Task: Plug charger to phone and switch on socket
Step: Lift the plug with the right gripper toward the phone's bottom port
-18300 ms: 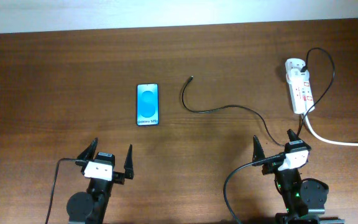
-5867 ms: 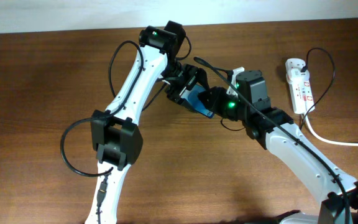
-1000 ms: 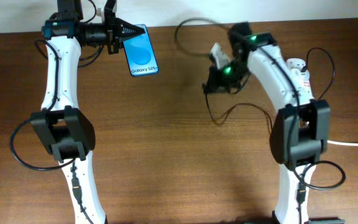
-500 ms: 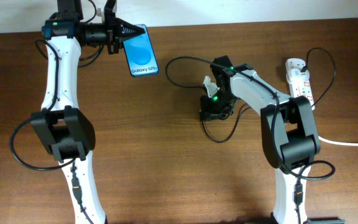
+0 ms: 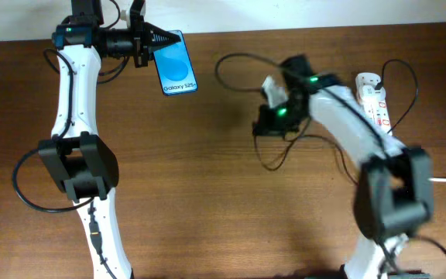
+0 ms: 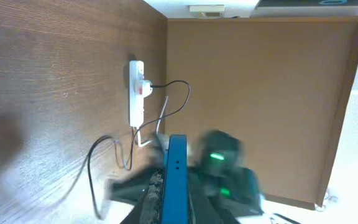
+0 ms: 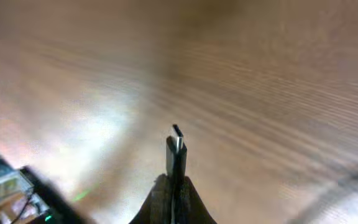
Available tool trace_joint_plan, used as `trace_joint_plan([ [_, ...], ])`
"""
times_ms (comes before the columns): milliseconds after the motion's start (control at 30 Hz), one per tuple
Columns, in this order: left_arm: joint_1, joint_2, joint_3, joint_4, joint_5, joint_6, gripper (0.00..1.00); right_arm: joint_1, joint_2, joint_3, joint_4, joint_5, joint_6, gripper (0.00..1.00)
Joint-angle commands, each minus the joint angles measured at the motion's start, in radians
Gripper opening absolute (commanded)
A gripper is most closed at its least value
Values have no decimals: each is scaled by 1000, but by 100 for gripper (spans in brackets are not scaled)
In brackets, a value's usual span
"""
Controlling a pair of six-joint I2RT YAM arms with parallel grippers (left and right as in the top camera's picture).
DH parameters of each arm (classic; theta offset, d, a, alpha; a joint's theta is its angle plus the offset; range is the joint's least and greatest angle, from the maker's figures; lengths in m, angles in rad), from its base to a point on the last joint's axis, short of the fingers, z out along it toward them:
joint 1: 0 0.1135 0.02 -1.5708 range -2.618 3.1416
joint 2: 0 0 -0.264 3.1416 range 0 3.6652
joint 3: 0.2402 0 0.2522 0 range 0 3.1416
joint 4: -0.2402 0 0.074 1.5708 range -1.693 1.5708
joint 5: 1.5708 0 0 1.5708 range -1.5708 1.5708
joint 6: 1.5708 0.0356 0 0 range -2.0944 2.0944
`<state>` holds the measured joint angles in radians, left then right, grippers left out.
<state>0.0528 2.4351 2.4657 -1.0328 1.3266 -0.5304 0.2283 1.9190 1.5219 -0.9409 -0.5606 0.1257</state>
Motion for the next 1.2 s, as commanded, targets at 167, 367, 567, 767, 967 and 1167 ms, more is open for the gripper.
trace_joint_plan([
  [167, -20, -4, 9, -2, 140, 111, 0, -27, -572, -163, -51, -170, -49, 4],
  [367, -105, -4, 9, -2, 208, 166, 0, -26, -726, -537, 336, -370, 154, 4],
  [567, -204, -4, 9, -2, 217, 188, 0, -26, -713, -543, 335, -372, 172, 4],
  [767, -222, -4, 9, -2, 230, 188, 0, -26, -687, -543, 332, -394, 172, 4],
  [967, -222, -4, 9, -2, 230, 188, 0, -26, -687, -543, 333, -394, 172, 4],
  [1167, -225, -4, 9, -2, 209, 188, 0, -26, -686, -543, 335, -401, 178, 4],
])
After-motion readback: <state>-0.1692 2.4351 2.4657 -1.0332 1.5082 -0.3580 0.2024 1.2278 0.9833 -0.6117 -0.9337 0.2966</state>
